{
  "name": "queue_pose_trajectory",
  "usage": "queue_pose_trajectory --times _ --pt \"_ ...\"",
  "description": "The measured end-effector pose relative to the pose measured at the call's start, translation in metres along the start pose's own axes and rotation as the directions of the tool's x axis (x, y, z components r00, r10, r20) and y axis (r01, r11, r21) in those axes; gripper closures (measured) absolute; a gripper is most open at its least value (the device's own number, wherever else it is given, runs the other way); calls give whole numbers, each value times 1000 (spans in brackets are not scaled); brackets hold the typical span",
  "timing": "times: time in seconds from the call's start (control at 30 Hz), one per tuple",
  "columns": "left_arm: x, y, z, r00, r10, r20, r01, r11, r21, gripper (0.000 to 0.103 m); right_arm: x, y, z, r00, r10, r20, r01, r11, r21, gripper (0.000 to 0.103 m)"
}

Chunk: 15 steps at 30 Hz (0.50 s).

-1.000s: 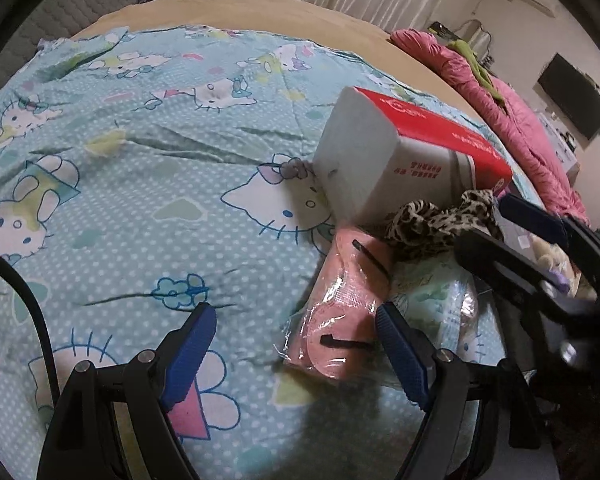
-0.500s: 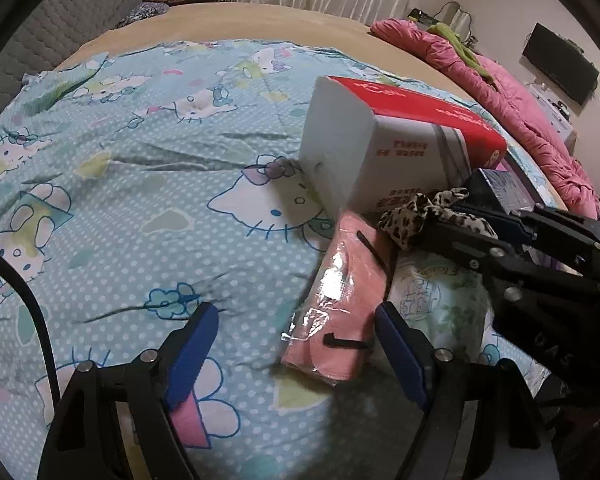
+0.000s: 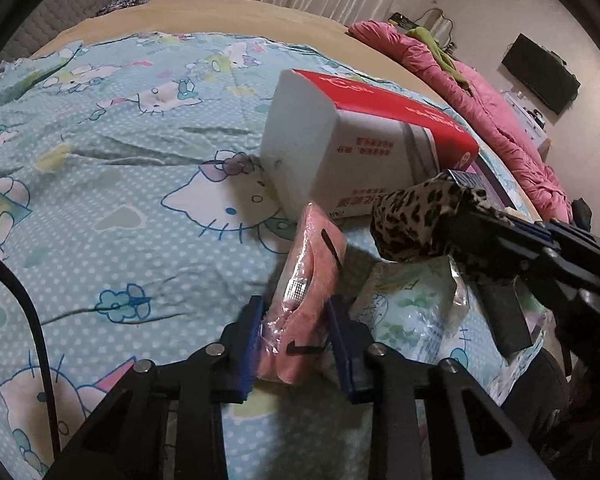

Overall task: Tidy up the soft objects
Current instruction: 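Close the left gripper on the pink bagged item while the right grasps the leopard-print scrunchie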

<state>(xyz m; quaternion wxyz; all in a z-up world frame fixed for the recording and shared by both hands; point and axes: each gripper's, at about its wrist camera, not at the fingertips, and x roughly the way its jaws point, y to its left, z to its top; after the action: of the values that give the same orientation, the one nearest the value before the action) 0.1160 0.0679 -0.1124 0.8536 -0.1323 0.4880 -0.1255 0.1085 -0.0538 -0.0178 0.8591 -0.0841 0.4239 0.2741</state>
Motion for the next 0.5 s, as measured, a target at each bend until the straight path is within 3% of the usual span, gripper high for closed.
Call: queue_pose_trajectory --times 0.2,0.5 --pt "-13 5 2 999 -6 36 7 999 -32 84 -11 -2 1 999 6 33 -6 1000 11 93" --pt "-52 0 0 993 -5 115 10 999 -45 86 -31 -4 7 996 23 91 -26 999 30 93"
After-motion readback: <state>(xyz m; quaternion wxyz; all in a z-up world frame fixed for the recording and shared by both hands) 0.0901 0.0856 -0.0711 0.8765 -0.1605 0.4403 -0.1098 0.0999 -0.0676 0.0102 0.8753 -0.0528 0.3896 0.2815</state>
